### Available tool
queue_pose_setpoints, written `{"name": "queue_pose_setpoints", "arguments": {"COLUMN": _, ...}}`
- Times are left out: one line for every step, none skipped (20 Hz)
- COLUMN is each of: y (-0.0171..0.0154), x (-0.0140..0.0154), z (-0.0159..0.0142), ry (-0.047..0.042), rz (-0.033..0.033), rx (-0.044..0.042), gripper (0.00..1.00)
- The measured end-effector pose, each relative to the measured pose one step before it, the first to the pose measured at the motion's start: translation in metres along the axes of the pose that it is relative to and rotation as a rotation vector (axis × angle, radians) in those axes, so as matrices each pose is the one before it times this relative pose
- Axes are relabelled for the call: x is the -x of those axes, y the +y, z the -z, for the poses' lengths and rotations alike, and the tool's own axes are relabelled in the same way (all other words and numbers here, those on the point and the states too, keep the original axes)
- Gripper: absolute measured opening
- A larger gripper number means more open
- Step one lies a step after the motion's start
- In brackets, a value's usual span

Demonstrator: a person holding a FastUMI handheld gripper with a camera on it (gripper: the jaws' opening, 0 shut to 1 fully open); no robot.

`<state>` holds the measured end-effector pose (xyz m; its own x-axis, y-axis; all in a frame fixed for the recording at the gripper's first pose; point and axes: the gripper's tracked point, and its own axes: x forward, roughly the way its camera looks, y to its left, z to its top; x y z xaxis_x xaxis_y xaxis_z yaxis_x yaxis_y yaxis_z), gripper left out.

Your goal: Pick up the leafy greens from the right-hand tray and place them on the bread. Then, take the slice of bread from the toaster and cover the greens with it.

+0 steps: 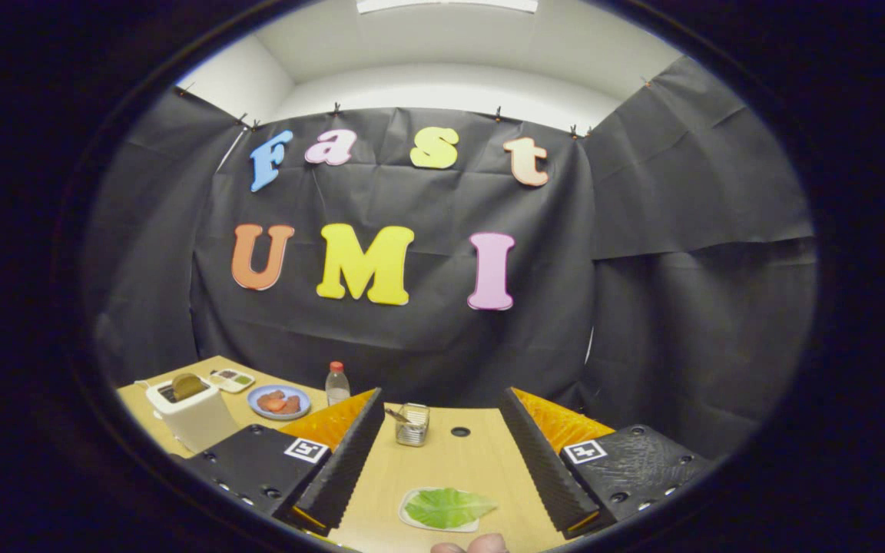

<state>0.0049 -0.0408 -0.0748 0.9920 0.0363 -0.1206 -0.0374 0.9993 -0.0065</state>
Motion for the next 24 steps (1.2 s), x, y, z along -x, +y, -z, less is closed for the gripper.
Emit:
{"name": "queue_pose_setpoints", "arguments": {"y": -0.01108, "x": -0.00279, "z": 0.01266, "ry": 0.01903, "rz": -0.00552, "rx": -0.00092, "gripper": 0.95}}
{"name": "queue_pose_setpoints", "arguments": {"y": -0.00957, "x": -0.00563, "z": 0.01456, "ry": 0.01771, "rz": -0.00806, "rx": -0.00575, "gripper": 0.95}}
{"name": "queue_pose_setpoints", "arguments": {"y": -0.00926, "x": -0.00697, "z": 0.01683, "ry": 0.02733, "rz": -0.00931, "rx": -0.00848, "gripper": 0.95}}
{"name": "queue_pose_setpoints", "arguments": {"y": -0.00871, "x": -0.00816, "z": 0.02013, "ry": 0.03375, "rz": -0.01096, "rx": -0.00408, "gripper": 0.95}}
{"name": "queue_pose_setpoints", "arguments": {"y": -0.00618, "x": -0.00812, "z": 0.01871, "ry": 0.02932, "rz": -0.02292, "rx": -0.00263, "gripper": 0.95}}
{"name": "queue_pose_setpoints", "arguments": {"y": -0.00644, "x": -0.01023, "z": 0.01888, "ry": 0.03109, "rz": -0.01687, "rx": 0.00202, "gripper": 0.95}}
{"name": "queue_pose_setpoints", "arguments": {"y": -0.00995, "x": -0.00963, "z": 0.01857, "ry": 0.03647, "rz": -0.00484, "rx": -0.00043, "gripper": 0.95}}
{"name": "queue_pose_setpoints", "arguments": {"y": -0.00948, "x": -0.01, "z": 0.02101, "ry": 0.03385, "rz": -0.00482, "rx": -0.00865, "gripper": 0.95}}
{"name": "queue_pose_setpoints", "arguments": {"y": -0.00761, "x": -0.00991, "z": 0.01705, "ry": 0.02869, "rz": -0.00697, "rx": -0.01337, "gripper": 0.95}}
{"name": "queue_pose_setpoints", "arguments": {"y": -0.00681, "x": -0.01221, "z": 0.01826, "ry": 0.03416, "rz": -0.00384, "rx": -0.00973, "gripper": 0.95}}
{"name": "queue_pose_setpoints", "arguments": {"y": -0.00434, "x": -0.01179, "z": 0.01489, "ry": 0.03317, "rz": -0.01016, "rx": -0.00879, "gripper": 0.95}}
{"name": "queue_pose_setpoints", "arguments": {"y": -0.00277, "x": -0.0123, "z": 0.01566, "ry": 0.03458, "rz": -0.00946, "rx": -0.00972, "gripper": 0.95}}
{"name": "queue_pose_setpoints", "arguments": {"y": -0.00146, "x": -0.01059, "z": 0.01152, "ry": 0.03026, "rz": -0.01275, "rx": -0.007, "gripper": 0.95}}
{"name": "queue_pose_setpoints", "arguments": {"y": -0.00047, "x": -0.01132, "z": 0.0118, "ry": 0.02934, "rz": -0.01487, "rx": -0.00805, "gripper": 0.96}}
{"name": "queue_pose_setpoints", "arguments": {"y": -0.00073, "x": -0.00815, "z": 0.00641, "ry": 0.01486, "rz": -0.00703, "rx": -0.00662, "gripper": 0.96}}
{"name": "queue_pose_setpoints", "arguments": {"y": -0.00185, "x": -0.0113, "z": 0.00851, "ry": 0.0212, "rz": -0.00477, "rx": -0.00642, "gripper": 0.96}}
{"name": "queue_pose_setpoints", "arguments": {"y": -0.00201, "x": -0.00904, "z": 0.00693, "ry": 0.0165, "rz": -0.00169, "rx": -0.00742, "gripper": 0.96}}
{"name": "queue_pose_setpoints", "arguments": {"y": -0.00143, "x": -0.00919, "z": 0.00711, "ry": 0.01562, "rz": 0.00288, "rx": -0.00108, "gripper": 0.96}}
{"name": "queue_pose_setpoints", "arguments": {"y": -0.00111, "x": -0.00776, "z": 0.00373, "ry": 0.01204, "rz": 0.00294, "rx": -0.00148, "gripper": 0.96}}
{"name": "queue_pose_setpoints", "arguments": {"y": -0.00015, "x": -0.00657, "z": 0.00433, "ry": 0.00865, "rz": 0.00283, "rx": -0.00048, "gripper": 0.96}}
{"name": "queue_pose_setpoints", "arguments": {"y": 0.00078, "x": -0.00713, "z": 0.00381, "ry": 0.01566, "rz": 0.00093, "rx": 0.00083, "gripper": 0.96}}
{"name": "queue_pose_setpoints", "arguments": {"y": 0.00104, "x": -0.00563, "z": 0.00598, "ry": 0.01221, "rz": 0.00326, "rx": 0.00342, "gripper": 0.96}}
{"name": "queue_pose_setpoints", "arguments": {"y": 0.0009, "x": -0.00416, "z": 0.00293, "ry": 0.00779, "rz": 0.00221, "rx": 0.00312, "gripper": 0.96}}
{"name": "queue_pose_setpoints", "arguments": {"y": -0.00003, "x": -0.00449, "z": 0.00224, "ry": 0.00527, "rz": 0.00636, "rx": 0.00304, "gripper": 0.96}}
